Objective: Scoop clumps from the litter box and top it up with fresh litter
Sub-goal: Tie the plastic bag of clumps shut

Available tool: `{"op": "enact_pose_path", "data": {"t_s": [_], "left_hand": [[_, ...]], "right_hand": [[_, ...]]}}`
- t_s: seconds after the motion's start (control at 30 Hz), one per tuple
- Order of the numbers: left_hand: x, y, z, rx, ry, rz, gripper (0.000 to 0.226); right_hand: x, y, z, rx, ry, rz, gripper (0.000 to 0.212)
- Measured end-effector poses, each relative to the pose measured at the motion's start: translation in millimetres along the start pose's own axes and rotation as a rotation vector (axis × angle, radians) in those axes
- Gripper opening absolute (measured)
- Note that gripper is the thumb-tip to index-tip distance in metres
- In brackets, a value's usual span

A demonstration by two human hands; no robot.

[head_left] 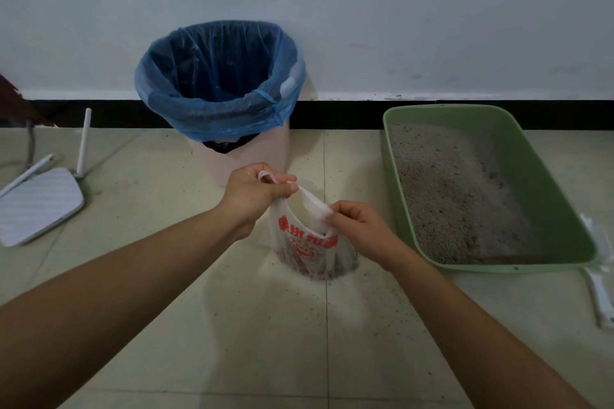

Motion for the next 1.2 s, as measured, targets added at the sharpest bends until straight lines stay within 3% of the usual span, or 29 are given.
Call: {"op": "enact_pose_path", "data": {"t_s": [0.13, 0.3, 0.43, 0.57, 0.67, 0.73, 0.87, 0.93, 1.03, 1.13, 1.2], "left_hand": [[-1.4, -1.2, 3.5, -0.032, -0.007, 0.153, 0.025], [-1.5, -1.0, 6.5, -0.084, -0.098, 0.286, 0.025], [-5.0, 2.5, 8.9, -0.078, -0.156, 0.26, 0.021], [0.5, 3.7, 13.4, -0.097, -0.139, 0.341, 0.006], [6.7, 5.5, 10.5, -0.113, -0.033, 0.433, 0.025], [12.2, 6.7, 10.7, -0.131, 0.04, 0.547, 0.033], [16.6, -6.0, 20.7, -0.217, 0.158, 0.774, 0.038], [7.8, -21.5, 22.4, -0.275, 0.293, 0.78, 0.027], [-25.7, -48.4, 24.5, -0.269, 0.401, 0.442, 0.022], [-54.3, -73.2, 29.7, -0.198, 0.33, 0.034, 0.024], [-61.1, -79.7, 31.1, -0.177, 0.286, -0.093, 0.022]], "right_hand": [[0.1, -0.1, 4.3, 0.029, -0.087, 0.006, 0.018], [6.6, -3.2, 3.5, 0.138, -0.079, 0.1, 0.042], [12.4, -8.4, 2.4, 0.199, -0.057, -0.276, 0.063], [13.3, -18.2, -0.7, 0.175, 0.119, -0.631, 0.037], [18.4, -26.8, -2.9, 0.193, 0.155, -0.952, 0.031], [19.7, -33.7, -0.4, 0.208, 0.154, -1.099, 0.039], [20.1, -35.8, 3.1, 0.252, 0.156, -1.376, 0.038], [17.9, -25.8, -3.0, 0.3, 0.23, -1.521, 0.036], [9.7, -0.2, -12.8, 0.46, 0.436, -1.324, 0.034], [0.9, 14.9, -18.0, 0.551, 0.62, -0.843, 0.025], [4.8, 14.4, -20.1, 0.539, 0.692, -0.752, 0.024]]}}
Point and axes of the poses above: each hand's wrist, its own z-axis away from the middle knuckle, its own x-axis out of the palm, y = z × x, the point moved 1 cm from there along -z, towards the middle knuckle, and after that the axes turned 15 degrees about x, right-handed, at the moved point
